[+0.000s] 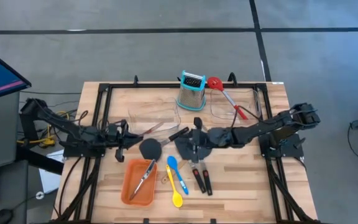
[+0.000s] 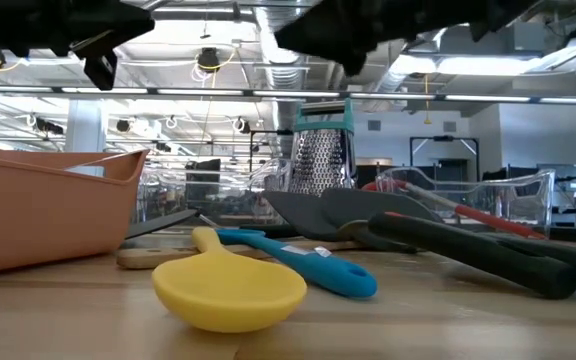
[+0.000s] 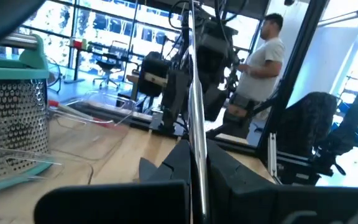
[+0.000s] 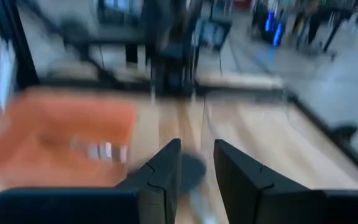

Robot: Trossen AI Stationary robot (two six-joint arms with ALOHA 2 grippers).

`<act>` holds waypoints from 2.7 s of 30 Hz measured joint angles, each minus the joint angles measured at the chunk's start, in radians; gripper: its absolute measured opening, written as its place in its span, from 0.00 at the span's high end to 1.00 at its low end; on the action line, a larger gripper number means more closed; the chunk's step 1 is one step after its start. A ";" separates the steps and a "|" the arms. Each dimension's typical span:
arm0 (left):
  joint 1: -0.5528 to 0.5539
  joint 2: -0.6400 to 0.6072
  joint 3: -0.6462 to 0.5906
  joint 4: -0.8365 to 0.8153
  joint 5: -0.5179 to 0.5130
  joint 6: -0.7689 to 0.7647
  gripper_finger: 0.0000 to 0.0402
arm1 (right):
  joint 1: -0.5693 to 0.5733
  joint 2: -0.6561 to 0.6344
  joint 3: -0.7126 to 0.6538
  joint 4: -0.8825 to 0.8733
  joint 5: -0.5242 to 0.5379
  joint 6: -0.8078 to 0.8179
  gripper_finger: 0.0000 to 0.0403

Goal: Pick & Place Kitchen Items
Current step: Put the silver table knife into the orange bin

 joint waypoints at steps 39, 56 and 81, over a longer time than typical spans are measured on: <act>0.016 0.660 0.200 0.500 0.054 0.189 1.00 | -0.019 0.000 -0.002 0.271 -0.132 0.033 0.64; 0.106 0.809 0.312 0.506 0.115 0.178 1.00 | 0.000 0.000 -0.002 0.286 -0.173 0.033 0.72; 0.106 0.788 0.313 0.496 0.117 0.202 1.00 | 0.066 -0.001 0.000 0.256 -0.001 -0.078 1.00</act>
